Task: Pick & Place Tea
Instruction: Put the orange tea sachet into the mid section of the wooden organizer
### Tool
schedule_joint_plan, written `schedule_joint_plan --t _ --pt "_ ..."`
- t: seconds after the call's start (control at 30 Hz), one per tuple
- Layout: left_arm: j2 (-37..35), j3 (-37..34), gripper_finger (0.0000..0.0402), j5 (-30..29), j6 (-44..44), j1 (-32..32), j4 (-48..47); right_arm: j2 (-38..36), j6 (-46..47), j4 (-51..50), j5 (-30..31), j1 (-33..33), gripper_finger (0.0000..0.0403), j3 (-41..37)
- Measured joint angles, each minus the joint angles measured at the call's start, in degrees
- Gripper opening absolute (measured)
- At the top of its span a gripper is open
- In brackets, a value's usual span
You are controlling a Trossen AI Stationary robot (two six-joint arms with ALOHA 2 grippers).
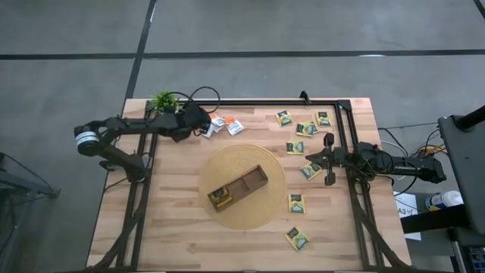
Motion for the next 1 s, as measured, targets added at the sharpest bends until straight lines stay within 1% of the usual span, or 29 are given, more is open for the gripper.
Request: schedule_joint_plan --t 0.07,0.17,0.43,0.63,1.0 --pt "0.12 -0.04 0.0144 2.63 -0.07 0.47 0.14 0.00 0.00 -0.02 0.00 0.00 0.0009 -0.01" --pt "1.20 -0.12 0.0144 2.80 -0.05 1.13 0.24 0.00 0.00 -0.02 0.00 0.00 0.0009 -0.01" --pt "6.78 -0.40 0.0144 3.83 1.00 5.07 1.52 0.00 0.00 0.00 0.00 0.00 0.0009 0.00" --pt "8.78 -0.41 0.0144 10.31 0.95 7.33 1.65 -0.01 0.00 0.00 0.00 0.00 0.0009 -0.01" --pt "10.60 -0.41 0.0144 10.40 1.01 8.25 3.12 0.01 0.00 -0.02 -0.02 0.00 0.0009 -0.02"
